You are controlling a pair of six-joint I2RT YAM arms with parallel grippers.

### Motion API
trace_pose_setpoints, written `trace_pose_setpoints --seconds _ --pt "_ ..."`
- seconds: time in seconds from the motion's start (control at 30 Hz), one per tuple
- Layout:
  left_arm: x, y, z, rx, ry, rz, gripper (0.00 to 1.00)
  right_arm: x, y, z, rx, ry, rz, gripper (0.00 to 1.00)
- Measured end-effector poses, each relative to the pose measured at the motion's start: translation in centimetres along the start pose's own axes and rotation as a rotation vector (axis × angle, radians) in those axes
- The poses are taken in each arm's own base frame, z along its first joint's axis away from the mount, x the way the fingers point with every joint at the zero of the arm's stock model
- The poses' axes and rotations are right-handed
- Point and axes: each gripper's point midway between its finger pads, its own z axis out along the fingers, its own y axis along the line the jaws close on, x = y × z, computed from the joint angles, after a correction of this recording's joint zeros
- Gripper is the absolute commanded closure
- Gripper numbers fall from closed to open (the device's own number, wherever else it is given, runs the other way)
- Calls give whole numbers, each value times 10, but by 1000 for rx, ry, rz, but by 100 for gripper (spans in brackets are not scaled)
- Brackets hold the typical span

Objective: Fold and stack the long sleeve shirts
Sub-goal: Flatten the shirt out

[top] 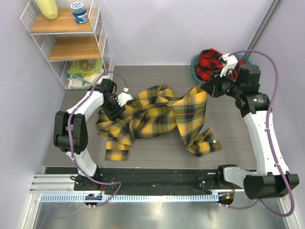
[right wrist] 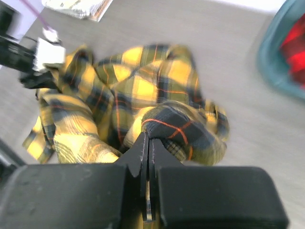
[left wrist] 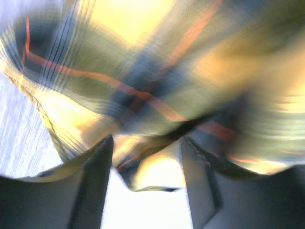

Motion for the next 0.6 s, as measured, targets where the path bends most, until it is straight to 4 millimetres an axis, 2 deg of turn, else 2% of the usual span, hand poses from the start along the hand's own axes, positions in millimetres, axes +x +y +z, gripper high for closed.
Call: trace_pose_setpoints --seconds 0.03,0.07,0.17,0.23,0.3,0.33,0.4,0.47,0.5,0.53,0.6 --pt "-6 -4 -12 15 -33 15 24 11 -2 8 -10 19 32 99" --pt "-15 -10 -22 28 -69 38 22 22 -5 16 -12 42 61 99" --pt "-56 -51 -64 53 -224 151 17 66 -18 36 2 133 140 99" --pt "-89 -95 -92 51 -342 293 13 90 -24 42 18 186 177 99" --pt "-113 -150 -110 91 -451 442 12 109 -28 45 34 221 202 99" --pt "-123 -188 -118 132 -507 538 12 116 -29 46 41 234 215 99" --pt "-133 -245 -124 224 -563 666 12 121 -32 47 53 240 225 99" --pt "-145 -291 -121 291 -597 759 12 122 -35 49 64 234 224 99" --pt "-150 -314 -116 321 -608 807 12 122 -36 50 69 232 226 99" --pt "-154 -329 -110 332 -610 836 12 121 -38 52 73 228 225 99" --pt "-164 -364 -88 356 -607 901 12 121 -41 57 79 223 229 99"
